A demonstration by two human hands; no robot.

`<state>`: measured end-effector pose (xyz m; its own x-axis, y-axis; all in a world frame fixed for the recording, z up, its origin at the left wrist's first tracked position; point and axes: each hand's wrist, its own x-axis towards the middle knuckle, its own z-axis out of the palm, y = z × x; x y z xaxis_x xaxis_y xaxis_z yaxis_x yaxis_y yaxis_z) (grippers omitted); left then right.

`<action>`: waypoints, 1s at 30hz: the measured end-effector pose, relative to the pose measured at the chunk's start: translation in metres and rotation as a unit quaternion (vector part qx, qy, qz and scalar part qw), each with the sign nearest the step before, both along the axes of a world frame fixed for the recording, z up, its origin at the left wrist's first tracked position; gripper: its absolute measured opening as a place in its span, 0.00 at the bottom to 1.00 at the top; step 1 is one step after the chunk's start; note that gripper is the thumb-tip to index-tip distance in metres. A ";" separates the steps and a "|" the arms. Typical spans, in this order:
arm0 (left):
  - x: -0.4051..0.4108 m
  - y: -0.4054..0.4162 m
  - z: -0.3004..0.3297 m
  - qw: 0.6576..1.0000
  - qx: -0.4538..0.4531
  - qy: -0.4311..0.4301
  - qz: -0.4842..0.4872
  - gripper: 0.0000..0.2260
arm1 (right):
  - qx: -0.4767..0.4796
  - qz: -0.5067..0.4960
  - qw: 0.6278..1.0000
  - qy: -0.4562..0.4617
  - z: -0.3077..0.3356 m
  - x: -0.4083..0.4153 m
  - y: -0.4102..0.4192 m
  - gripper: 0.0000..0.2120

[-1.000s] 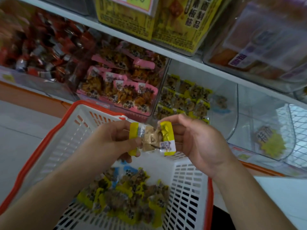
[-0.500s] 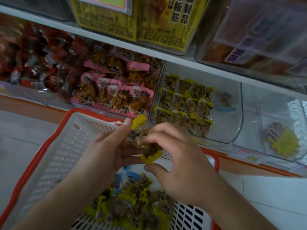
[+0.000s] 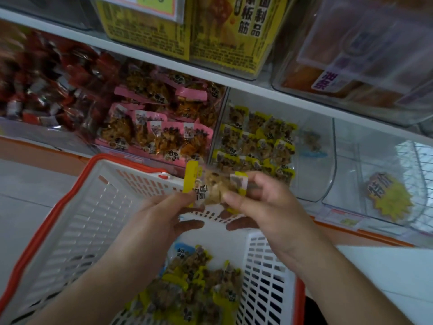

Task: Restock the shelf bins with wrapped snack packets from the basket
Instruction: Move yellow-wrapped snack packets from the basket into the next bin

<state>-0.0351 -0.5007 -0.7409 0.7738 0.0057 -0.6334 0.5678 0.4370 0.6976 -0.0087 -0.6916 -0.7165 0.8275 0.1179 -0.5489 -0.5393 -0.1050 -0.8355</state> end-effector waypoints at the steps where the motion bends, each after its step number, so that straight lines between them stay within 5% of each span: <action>1: -0.001 -0.001 0.000 1.000 0.015 0.003 -0.012 0.20 | -0.005 -0.022 1.000 -0.019 -0.002 0.001 -0.002 0.12; 6: -0.006 -0.010 0.008 0.981 0.089 -0.061 -0.162 0.12 | -0.004 -0.036 0.999 -0.034 -0.014 0.000 0.001 0.06; 11: -0.010 -0.004 0.006 0.925 0.244 -0.122 -0.266 0.14 | 0.006 -0.038 0.997 -0.067 -0.014 -0.004 0.011 0.12; 14: -0.006 0.003 0.002 0.873 0.366 -0.184 -0.264 0.06 | -0.040 -0.099 0.991 -0.085 -0.017 0.010 0.002 0.15; 19: 0.006 0.031 -0.019 0.747 0.568 -0.241 -0.249 0.34 | -0.147 -0.156 0.969 -0.123 -0.032 0.063 -0.026 0.09; 30: 0.012 0.035 -0.036 0.721 0.591 -0.206 -0.299 0.46 | -0.399 -0.076 0.908 -0.099 -0.069 0.223 -0.010 0.11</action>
